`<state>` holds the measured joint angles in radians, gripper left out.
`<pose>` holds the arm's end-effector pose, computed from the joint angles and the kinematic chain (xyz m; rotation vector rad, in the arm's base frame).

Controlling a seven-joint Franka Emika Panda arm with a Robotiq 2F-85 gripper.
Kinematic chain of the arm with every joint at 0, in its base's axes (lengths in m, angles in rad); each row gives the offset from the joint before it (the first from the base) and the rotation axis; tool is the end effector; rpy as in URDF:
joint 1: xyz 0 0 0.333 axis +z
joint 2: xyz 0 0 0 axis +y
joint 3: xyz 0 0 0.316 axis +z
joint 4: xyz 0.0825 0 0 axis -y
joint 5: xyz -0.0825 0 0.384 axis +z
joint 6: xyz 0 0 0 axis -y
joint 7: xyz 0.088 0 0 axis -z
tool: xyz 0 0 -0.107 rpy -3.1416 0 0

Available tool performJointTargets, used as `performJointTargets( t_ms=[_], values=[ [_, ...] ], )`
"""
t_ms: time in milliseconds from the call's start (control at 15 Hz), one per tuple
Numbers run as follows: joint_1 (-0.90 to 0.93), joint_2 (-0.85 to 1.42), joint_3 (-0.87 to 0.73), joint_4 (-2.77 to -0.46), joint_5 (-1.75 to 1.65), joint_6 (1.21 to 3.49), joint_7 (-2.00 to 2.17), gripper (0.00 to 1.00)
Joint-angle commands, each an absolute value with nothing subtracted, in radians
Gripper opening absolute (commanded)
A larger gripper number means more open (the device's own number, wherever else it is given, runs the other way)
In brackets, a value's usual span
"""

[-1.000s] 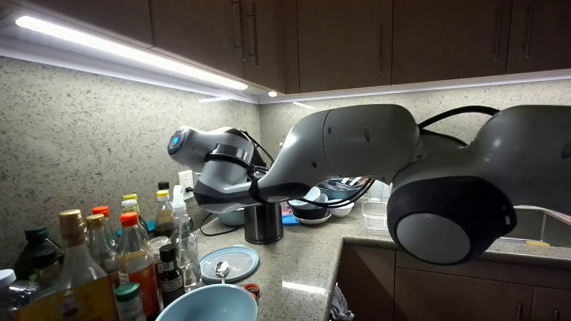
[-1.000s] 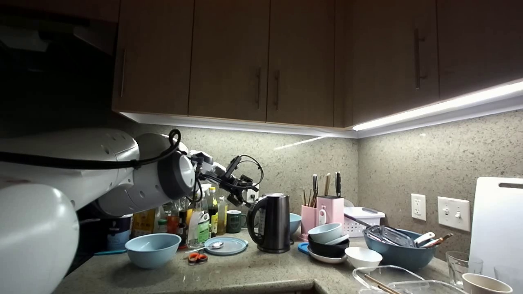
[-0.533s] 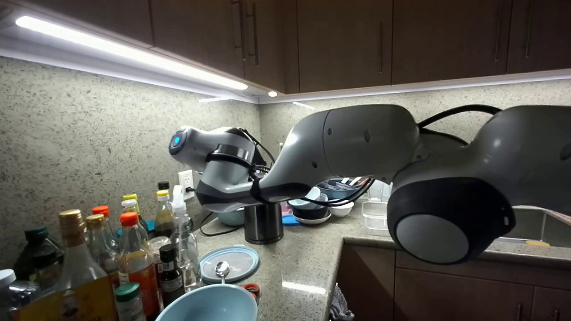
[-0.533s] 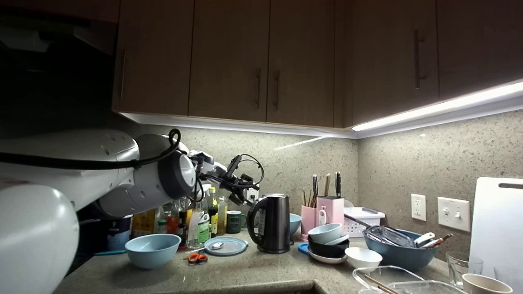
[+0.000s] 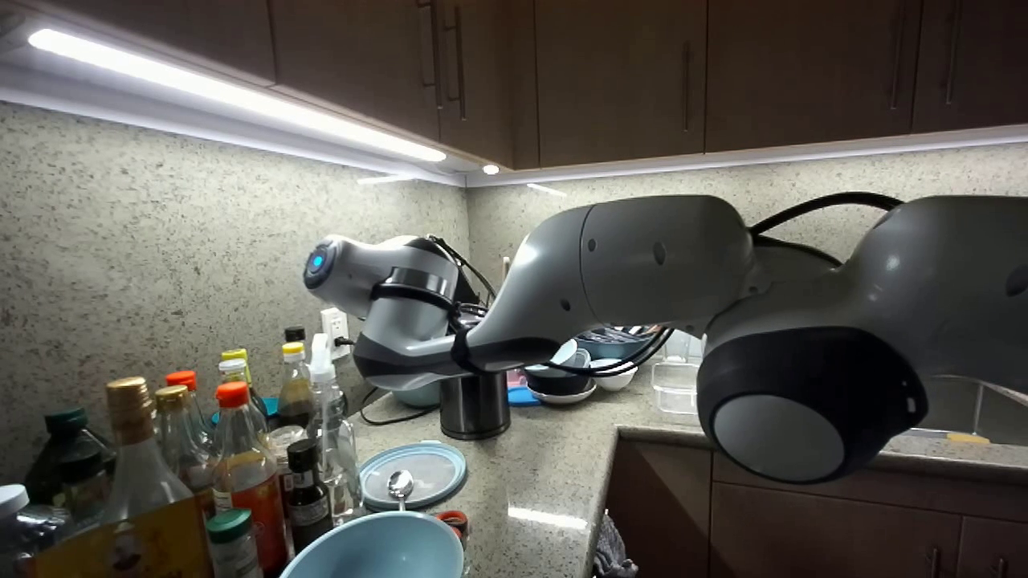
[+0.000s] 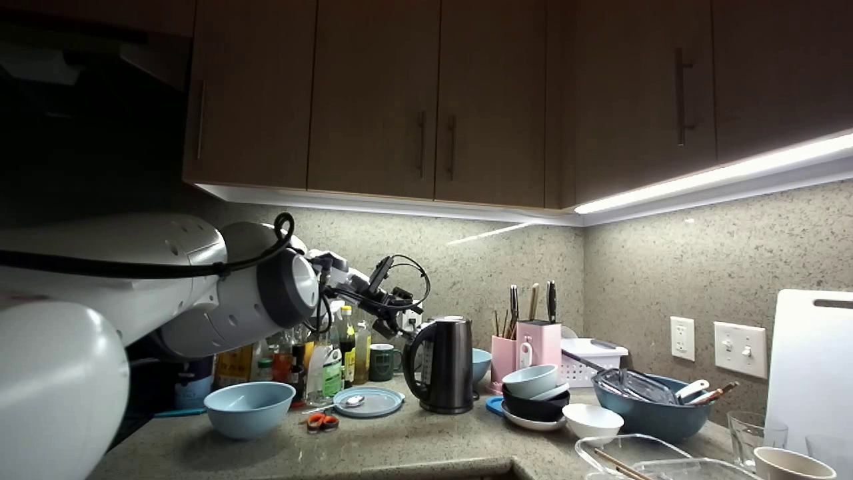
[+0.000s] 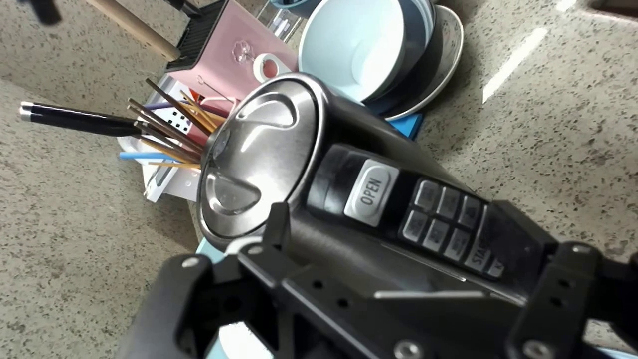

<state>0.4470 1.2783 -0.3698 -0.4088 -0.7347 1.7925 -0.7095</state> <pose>0.7920 0.2162 0.3438 1.7015 1.1640 -0.1169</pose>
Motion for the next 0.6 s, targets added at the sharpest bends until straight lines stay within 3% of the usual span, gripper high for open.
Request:
performJointTargets(
  t_ms=[0,533],
  values=[
    [0.45,1.268,-0.39,-0.442,-0.747,1.821,-0.706,1.0],
    [0.437,1.269,-0.458,-0.446,-0.745,1.822,-0.709,1.0]
  ],
)
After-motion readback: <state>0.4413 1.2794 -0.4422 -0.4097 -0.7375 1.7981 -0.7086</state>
